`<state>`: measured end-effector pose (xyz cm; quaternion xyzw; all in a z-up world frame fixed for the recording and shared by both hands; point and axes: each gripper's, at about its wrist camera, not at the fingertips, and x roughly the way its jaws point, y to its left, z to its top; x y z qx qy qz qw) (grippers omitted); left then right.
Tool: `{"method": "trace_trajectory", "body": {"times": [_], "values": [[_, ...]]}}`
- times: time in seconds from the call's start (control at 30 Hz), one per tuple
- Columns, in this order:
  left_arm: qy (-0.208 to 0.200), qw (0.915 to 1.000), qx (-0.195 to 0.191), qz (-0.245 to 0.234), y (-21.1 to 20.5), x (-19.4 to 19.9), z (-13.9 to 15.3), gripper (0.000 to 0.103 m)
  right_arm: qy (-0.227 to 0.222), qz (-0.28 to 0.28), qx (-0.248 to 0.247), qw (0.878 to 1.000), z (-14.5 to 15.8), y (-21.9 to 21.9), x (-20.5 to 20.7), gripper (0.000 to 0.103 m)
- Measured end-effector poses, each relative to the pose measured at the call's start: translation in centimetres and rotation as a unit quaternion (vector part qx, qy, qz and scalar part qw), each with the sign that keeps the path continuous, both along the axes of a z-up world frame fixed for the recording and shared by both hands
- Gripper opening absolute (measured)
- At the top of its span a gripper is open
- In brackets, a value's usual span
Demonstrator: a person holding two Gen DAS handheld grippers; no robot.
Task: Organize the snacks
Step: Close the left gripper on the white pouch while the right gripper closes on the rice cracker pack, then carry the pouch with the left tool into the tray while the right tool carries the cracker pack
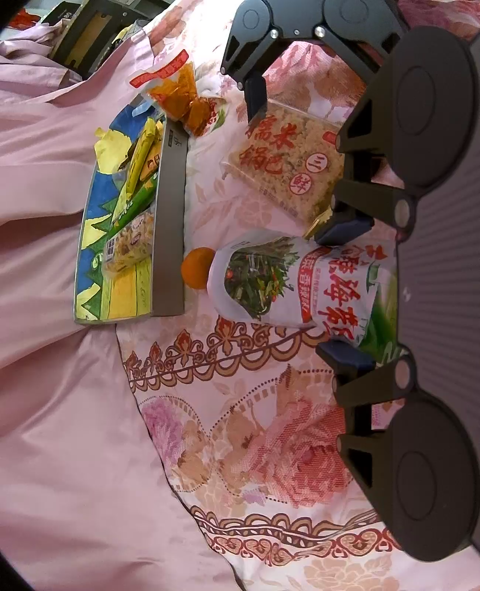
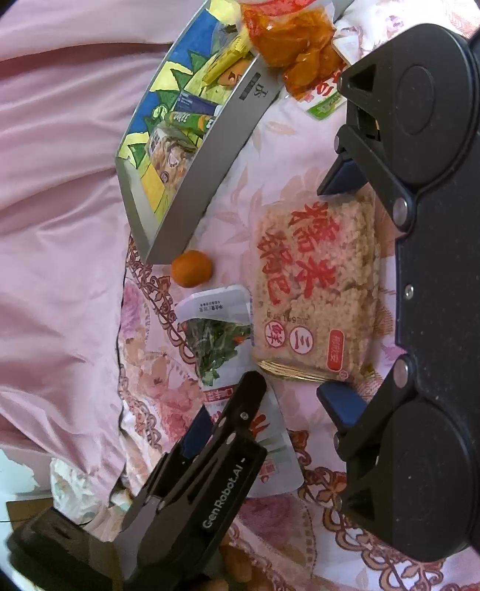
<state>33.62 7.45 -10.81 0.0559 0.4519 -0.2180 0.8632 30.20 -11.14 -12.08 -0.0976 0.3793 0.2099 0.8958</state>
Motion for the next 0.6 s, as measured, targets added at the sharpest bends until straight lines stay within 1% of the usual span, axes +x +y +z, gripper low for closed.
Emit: {"method": "trace_trajectory", "body": {"times": [0.1,0.2,0.3,0.53,0.6], "values": [[-0.002,1.0000,0.000,0.001,-0.1,-0.1,0.1,0.058,-0.009,-0.007,-0.015,1.000,-0.3,0.5,-0.3,0.102],[-0.003,1.0000,-0.002,0.004,-0.1,-0.4,0.3,0.054,-0.019,-0.015,-0.016,1.000,-0.3,0.5,-0.7,0.098],[-0.003,1.0000,-0.006,0.007,-0.2,-0.9,0.5,0.051,-0.030,-0.018,-0.024,0.999,-0.1,0.3,-1.4,0.097],[0.003,0.9996,-0.026,0.005,-0.6,-2.4,0.8,0.050,-0.048,-0.039,-0.019,0.998,0.5,-0.8,-3.4,0.097],[0.004,0.9996,-0.029,0.004,-0.8,-2.9,0.9,0.050,-0.047,-0.040,-0.017,0.998,0.5,-1.0,-3.7,0.097]]}}
